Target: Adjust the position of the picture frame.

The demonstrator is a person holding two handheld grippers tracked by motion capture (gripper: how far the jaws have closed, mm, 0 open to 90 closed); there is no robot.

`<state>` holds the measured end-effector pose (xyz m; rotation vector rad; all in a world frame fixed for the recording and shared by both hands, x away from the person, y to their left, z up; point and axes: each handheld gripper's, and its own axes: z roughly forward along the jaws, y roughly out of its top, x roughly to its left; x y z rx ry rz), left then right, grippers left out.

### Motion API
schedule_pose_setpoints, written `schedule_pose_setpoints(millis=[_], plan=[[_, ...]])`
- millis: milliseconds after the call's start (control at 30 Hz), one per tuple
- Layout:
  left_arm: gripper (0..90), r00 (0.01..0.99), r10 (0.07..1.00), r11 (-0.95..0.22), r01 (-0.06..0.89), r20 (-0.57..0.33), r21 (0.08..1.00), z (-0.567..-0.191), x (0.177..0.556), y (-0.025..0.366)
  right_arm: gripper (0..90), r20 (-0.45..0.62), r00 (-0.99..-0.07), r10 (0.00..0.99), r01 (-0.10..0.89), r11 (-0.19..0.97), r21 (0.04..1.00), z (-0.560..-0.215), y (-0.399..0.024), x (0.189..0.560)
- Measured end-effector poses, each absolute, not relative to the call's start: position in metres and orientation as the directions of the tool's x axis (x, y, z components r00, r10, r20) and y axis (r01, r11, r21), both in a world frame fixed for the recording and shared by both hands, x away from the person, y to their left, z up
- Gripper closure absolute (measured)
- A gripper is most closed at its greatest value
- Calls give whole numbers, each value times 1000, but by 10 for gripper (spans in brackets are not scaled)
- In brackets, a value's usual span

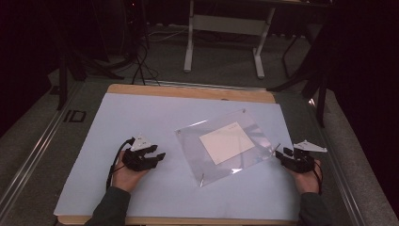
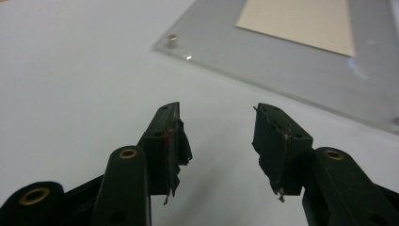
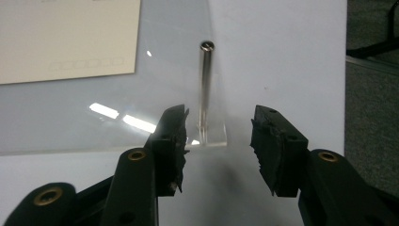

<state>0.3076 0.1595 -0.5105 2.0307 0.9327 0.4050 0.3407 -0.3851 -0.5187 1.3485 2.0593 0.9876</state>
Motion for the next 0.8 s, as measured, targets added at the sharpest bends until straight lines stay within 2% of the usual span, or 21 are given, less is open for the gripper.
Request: schedule_pose_setpoints(millis=[300, 800], plan=[[517, 751, 657, -386, 412, -67, 825, -506, 300, 135, 550, -8, -396, 918, 558, 248, 792, -518, -379, 347], [527, 865, 496, -460, 333, -72, 823, -510, 291, 91, 633, -20, -375, 927, 543, 237, 806, -519, -375, 353]])
